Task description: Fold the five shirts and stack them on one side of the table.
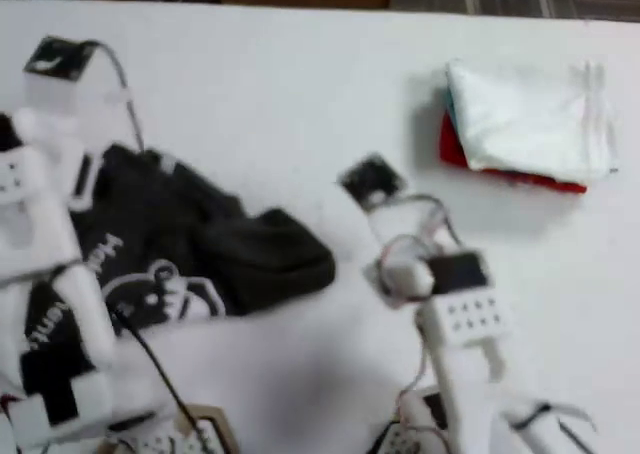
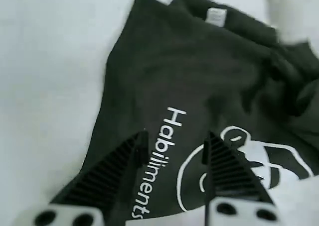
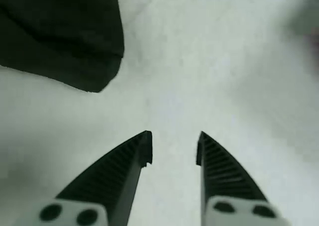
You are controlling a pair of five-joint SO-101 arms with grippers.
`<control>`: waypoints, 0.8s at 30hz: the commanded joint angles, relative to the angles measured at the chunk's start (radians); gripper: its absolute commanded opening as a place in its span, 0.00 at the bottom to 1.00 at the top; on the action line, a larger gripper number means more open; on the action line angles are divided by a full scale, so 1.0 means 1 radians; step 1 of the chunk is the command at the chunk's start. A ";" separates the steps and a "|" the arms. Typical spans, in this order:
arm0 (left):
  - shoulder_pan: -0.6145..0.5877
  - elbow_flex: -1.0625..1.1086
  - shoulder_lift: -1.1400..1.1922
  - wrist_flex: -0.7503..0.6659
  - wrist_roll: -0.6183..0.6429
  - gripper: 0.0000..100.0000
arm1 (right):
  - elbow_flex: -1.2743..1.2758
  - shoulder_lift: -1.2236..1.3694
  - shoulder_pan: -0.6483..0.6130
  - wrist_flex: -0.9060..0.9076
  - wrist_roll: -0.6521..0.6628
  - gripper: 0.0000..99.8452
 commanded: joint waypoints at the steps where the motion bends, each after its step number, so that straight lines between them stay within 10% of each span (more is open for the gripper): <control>1: -0.029 -0.025 0.112 -0.118 0.009 0.20 | -0.140 0.160 -0.107 -0.015 -0.040 0.23; 13: 0.029 -0.590 0.720 -0.107 0.361 0.20 | -0.178 0.418 -0.271 -0.016 -0.038 0.22; 24: 0.101 -1.161 1.183 0.089 0.376 0.19 | -0.175 0.430 -0.275 -0.064 -0.037 0.22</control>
